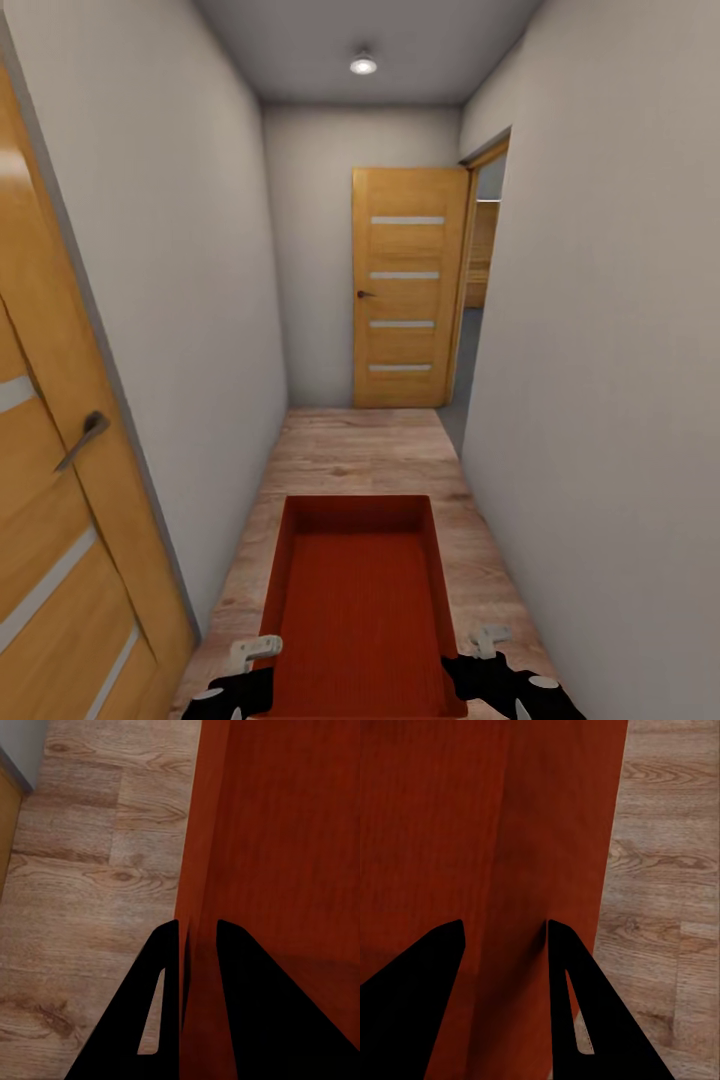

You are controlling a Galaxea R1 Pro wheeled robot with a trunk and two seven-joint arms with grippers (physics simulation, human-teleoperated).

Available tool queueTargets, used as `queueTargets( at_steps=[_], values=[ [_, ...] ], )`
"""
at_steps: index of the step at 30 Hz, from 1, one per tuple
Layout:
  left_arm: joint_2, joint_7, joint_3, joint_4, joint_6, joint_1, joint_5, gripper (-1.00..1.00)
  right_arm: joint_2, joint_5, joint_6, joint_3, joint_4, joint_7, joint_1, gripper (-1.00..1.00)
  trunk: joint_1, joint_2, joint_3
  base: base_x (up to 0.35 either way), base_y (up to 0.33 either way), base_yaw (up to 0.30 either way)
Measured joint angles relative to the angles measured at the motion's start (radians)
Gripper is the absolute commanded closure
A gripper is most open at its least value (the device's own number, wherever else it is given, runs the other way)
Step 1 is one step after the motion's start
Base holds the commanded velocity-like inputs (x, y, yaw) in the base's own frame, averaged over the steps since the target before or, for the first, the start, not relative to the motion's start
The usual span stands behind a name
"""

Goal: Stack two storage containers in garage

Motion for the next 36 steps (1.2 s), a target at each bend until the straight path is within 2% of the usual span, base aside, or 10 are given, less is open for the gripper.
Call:
queueTargets(
  at_steps=[36],
  values=[
    [-0.001,0.000,0.001,0.003,-0.004,0.000,0.000,1.00,-0.001,0.003,0.000,-0.002,0.000,0.002,0.000,1.00,0.000,0.000,0.000,0.325,0.000,0.000]
  ],
)
